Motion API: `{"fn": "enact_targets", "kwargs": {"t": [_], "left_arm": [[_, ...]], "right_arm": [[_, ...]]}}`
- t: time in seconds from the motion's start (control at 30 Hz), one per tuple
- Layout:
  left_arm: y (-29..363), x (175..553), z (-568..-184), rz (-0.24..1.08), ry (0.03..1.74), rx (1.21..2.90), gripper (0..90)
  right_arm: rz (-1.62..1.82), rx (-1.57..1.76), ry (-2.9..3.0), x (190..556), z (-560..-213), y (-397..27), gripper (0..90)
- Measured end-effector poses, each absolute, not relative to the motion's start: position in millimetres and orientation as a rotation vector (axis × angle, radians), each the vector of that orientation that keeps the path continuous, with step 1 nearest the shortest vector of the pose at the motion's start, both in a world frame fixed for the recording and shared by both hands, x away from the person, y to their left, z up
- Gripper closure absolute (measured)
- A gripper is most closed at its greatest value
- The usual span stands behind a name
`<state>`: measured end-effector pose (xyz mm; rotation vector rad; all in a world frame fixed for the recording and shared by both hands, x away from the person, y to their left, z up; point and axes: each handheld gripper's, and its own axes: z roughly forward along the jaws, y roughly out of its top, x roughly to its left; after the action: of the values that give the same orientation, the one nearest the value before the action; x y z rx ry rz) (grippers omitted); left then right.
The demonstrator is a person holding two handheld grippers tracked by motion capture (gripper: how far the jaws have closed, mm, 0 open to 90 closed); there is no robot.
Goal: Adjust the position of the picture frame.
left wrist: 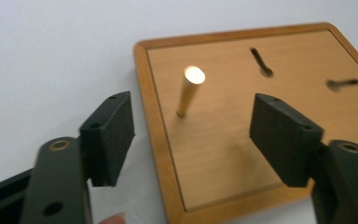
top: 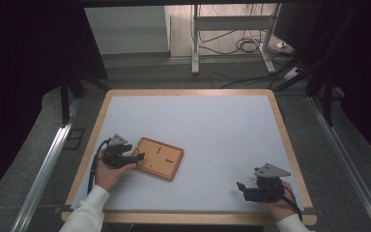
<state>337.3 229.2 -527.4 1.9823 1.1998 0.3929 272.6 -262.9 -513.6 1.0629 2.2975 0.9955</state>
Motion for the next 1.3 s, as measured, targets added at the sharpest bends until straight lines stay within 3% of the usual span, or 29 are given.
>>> {"fn": "enact_targets", "kwargs": {"t": [0.1, 0.3, 0.43, 0.53, 0.6, 1.3], "left_arm": [[229.4, 342.2, -527.4, 0.404, 1.189, 1.977, 42.3], [226.1, 345.5, -529.7, 0.401, 1.17, 1.986, 51.7], [224.7, 345.0, -530.0, 0.411, 1.157, 1.992, 68.5], [223.9, 345.8, -531.0, 0.431, 1.159, 1.994, 73.6], [224.6, 347.3, -531.8, 0.429, 1.158, 1.985, 82.8], [226.9, 345.4, -523.3, 0.403, 1.148, 1.96, 83.8]], "right_arm": [[1.004, 1.075, 2.302, 273.1, -513.9, -263.4, 14.2], [1.032, 1.094, 2.3, 273.1, -513.3, -265.7, 14.2], [1.029, 1.094, 2.302, 272.8, -513.4, -265.2, 14.2], [1.026, 1.096, 2.301, 273.1, -513.4, -265.0, 13.7], [1.028, 1.103, 2.294, 273.7, -513.2, -264.6, 13.4], [1.026, 1.103, 2.297, 273.5, -513.2, -265.8, 13.4]]}}
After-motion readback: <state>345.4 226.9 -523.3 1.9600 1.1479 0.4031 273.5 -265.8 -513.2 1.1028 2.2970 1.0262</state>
